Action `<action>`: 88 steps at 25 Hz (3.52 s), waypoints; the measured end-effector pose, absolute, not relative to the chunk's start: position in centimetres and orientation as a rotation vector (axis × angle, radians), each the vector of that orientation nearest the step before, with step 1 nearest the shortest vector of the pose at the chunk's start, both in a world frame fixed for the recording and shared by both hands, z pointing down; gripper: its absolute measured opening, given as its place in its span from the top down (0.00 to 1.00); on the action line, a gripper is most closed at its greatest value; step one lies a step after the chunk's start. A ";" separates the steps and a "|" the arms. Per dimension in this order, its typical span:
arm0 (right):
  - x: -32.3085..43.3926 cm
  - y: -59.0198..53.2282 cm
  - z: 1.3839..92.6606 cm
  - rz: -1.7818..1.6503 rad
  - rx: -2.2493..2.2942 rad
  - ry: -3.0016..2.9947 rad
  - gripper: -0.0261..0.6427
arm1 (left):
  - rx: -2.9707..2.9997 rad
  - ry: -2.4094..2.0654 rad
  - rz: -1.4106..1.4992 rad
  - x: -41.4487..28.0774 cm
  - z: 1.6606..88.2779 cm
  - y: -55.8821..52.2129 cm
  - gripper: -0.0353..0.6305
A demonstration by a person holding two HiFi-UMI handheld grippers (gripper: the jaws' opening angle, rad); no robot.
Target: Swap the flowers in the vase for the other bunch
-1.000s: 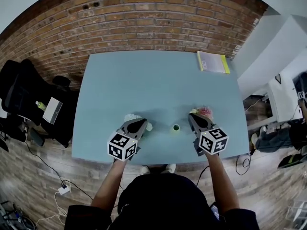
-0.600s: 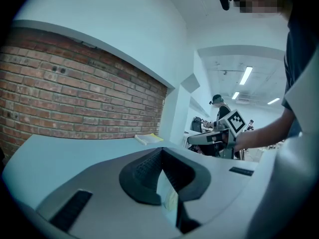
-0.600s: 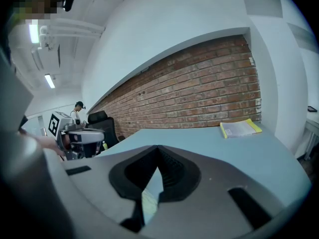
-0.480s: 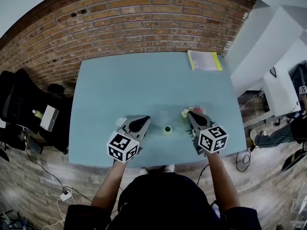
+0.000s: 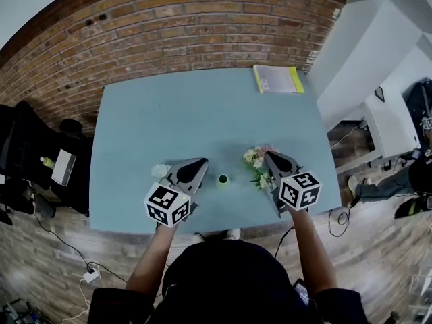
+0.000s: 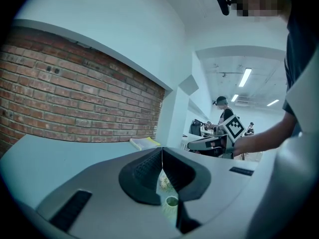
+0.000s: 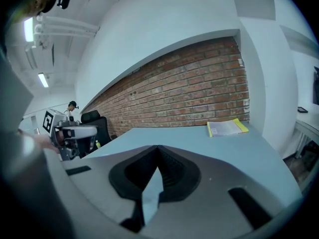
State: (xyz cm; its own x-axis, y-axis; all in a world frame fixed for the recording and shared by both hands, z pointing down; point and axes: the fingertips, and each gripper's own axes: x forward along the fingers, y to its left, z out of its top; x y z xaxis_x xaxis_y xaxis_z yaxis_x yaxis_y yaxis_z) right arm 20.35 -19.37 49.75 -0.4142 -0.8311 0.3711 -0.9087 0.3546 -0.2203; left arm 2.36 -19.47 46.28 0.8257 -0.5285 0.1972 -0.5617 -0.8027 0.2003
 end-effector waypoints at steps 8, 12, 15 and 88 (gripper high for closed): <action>24.8 -18.9 52.4 0.643 1.645 -2.282 0.95 | 2.759 -0.846 0.199 4.5 46.7 -19.4 0.93; 25.9 -18.8 53.5 0.673 1.630 -2.239 0.95 | 2.744 -0.854 0.199 5.3 47.0 -19.2 0.93; 26.8 -19.0 54.4 0.706 1.620 -2.222 0.95 | 2.727 -0.868 0.195 5.7 47.4 -19.2 0.93; 25.3 -20.0 70.9 1.055 1.210 -1.996 0.16 | 2.548 -1.026 0.230 6.1 50.8 -19.5 0.93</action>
